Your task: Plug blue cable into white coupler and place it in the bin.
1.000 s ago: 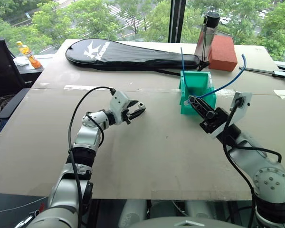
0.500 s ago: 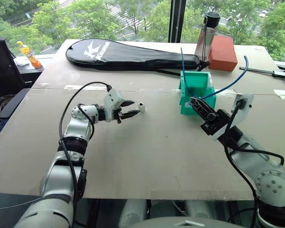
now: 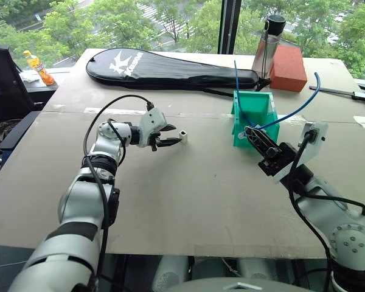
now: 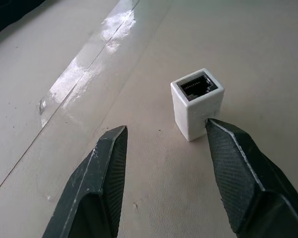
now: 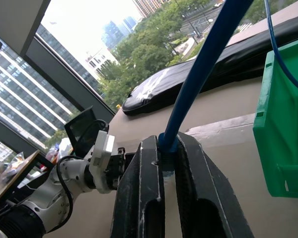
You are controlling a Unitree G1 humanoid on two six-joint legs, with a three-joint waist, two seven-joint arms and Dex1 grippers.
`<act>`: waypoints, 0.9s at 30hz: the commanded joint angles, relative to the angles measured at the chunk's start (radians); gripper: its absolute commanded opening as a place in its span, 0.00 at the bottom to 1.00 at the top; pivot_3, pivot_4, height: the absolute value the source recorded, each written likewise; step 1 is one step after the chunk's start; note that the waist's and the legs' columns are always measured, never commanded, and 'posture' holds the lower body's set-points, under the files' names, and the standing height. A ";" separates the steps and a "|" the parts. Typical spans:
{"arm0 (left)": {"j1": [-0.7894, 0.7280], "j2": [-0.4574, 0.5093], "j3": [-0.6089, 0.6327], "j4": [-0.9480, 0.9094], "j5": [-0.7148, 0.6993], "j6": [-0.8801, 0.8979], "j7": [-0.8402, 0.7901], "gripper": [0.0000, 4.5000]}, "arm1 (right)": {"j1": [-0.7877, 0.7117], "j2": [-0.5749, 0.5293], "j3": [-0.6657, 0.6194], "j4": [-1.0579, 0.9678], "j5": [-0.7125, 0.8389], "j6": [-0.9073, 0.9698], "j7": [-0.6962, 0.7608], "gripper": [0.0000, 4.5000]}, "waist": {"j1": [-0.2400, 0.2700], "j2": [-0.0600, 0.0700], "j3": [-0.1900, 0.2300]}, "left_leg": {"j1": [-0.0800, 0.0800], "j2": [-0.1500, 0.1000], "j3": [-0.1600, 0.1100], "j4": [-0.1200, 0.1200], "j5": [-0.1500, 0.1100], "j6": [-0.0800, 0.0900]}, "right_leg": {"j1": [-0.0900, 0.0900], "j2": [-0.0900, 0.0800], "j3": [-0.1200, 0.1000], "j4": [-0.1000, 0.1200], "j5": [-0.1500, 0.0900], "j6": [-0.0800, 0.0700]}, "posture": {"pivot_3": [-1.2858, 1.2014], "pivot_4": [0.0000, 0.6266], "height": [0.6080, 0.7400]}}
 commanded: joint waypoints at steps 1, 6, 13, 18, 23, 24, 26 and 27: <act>-0.033 -0.004 0.001 0.012 0.017 -0.031 -0.006 0.56 | 0.005 -0.004 -0.015 -0.054 0.006 -0.016 -0.011 0.00 | 0.000 0.000 0.000 | 0.000 0.000 0.000 0.000 0.000 0.000 | 0.000 0.000 0.000 0.000 0.000 0.000 | 0.52 0.24 1.00; -0.043 -0.011 0.001 0.026 0.032 -0.036 -0.002 0.56 | 0.014 -0.003 -0.012 -0.064 0.003 -0.019 -0.019 0.00 | 0.000 0.000 0.000 | 0.000 0.000 0.000 0.000 0.000 0.000 | 0.000 0.000 0.000 0.000 0.000 0.000 | 0.52 0.24 1.00; -0.050 -0.026 0.003 0.030 0.040 -0.036 0.001 0.56 | 0.019 -0.003 -0.010 -0.065 0.002 -0.019 -0.020 0.00 | 0.001 0.000 0.000 | 0.000 0.000 0.000 0.000 0.000 0.000 | 0.000 0.000 0.000 0.000 0.000 0.000 | 0.52 0.24 1.00; -0.055 -0.035 0.003 0.035 0.047 -0.036 0.011 0.56 | 0.022 -0.003 -0.009 -0.068 0.000 -0.018 -0.021 0.00 | 0.000 0.000 0.000 | 0.000 0.000 0.000 0.000 0.000 0.000 | 0.000 0.000 0.000 0.000 0.000 0.000 | 0.52 0.24 1.00; -0.057 -0.049 -0.001 0.040 0.055 -0.036 0.015 0.51 | 0.027 -0.004 -0.012 -0.074 -0.002 -0.020 -0.025 0.00 | 0.000 0.000 0.000 | 0.000 0.000 0.000 0.000 0.000 0.000 | 0.000 0.000 0.000 0.000 0.000 0.000 | 0.52 0.24 1.00; -0.057 -0.051 -0.001 0.042 0.055 -0.036 0.012 0.44 | 0.028 -0.004 -0.012 -0.075 -0.002 -0.020 -0.026 0.00 | 0.000 0.000 0.000 | 0.000 0.000 0.000 0.000 0.000 0.000 | 0.000 0.000 0.000 0.000 0.000 0.000 | 0.52 0.24 1.00; -0.056 -0.053 -0.001 0.044 0.056 -0.038 0.007 0.26 | 0.031 -0.005 -0.013 -0.079 -0.002 -0.021 -0.028 0.00 | 0.000 0.000 0.000 | 0.000 0.000 0.000 0.000 0.000 0.000 | 0.000 0.000 0.000 0.000 0.000 0.000 | 0.52 0.24 1.00; -0.055 -0.053 -0.001 0.044 0.055 -0.038 0.005 0.17 | 0.033 -0.006 -0.014 -0.081 -0.003 -0.021 -0.030 0.00 | 0.000 0.000 0.000 | 0.000 0.000 0.000 0.000 0.000 0.000 | 0.000 0.000 0.000 0.000 0.000 0.000 | 0.52 0.24 1.00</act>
